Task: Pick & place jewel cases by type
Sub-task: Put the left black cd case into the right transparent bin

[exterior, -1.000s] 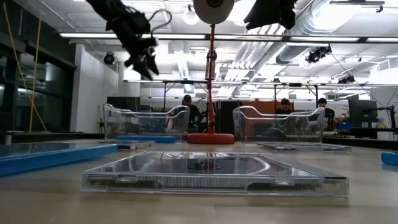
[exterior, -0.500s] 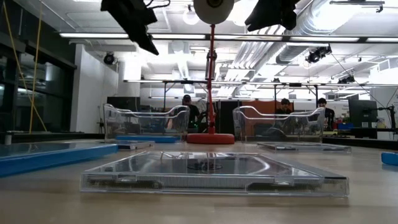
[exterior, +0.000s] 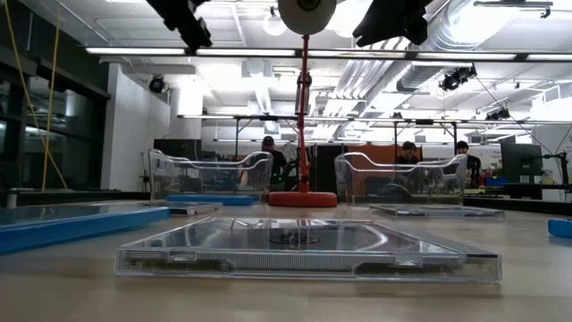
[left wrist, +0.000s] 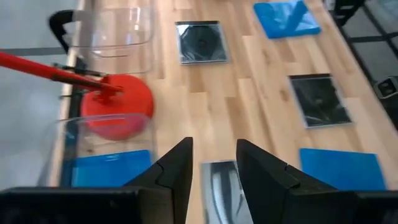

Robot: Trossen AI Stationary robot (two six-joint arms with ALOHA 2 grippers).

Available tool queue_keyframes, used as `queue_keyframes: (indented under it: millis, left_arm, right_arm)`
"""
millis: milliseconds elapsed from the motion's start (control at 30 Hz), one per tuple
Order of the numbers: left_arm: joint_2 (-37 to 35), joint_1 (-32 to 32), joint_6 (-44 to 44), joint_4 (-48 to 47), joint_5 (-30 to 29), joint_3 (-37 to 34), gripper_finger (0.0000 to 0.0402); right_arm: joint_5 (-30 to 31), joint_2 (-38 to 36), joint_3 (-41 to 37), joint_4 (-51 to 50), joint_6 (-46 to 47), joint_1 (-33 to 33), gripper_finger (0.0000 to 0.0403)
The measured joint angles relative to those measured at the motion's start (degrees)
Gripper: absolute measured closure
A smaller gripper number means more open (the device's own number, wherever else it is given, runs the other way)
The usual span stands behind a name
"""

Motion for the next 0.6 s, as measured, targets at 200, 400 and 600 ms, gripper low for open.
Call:
queue_keyframes:
  millis: [200, 400, 600]
  left_arm:
    - [-11.06, -1.72, -8.84, 6.52, -1.10, -14.68, 0.0282]
    - [-26.36, -1.61, -24.77, 18.31, -1.47, -34.63, 0.0282]
    - [-39.91, -1.61, -39.95, 26.85, -1.52, -48.37, 0.0282]
  right_arm:
    - [0.54, 0.01, 0.00, -1.36, 2.87, 0.00, 0.0299]
    - [0.60, 0.00, 0.00, -1.58, 4.87, 0.00, 0.0299]
    - [0.63, 0.01, 0.00, -1.58, 5.39, 0.00, 0.0299]
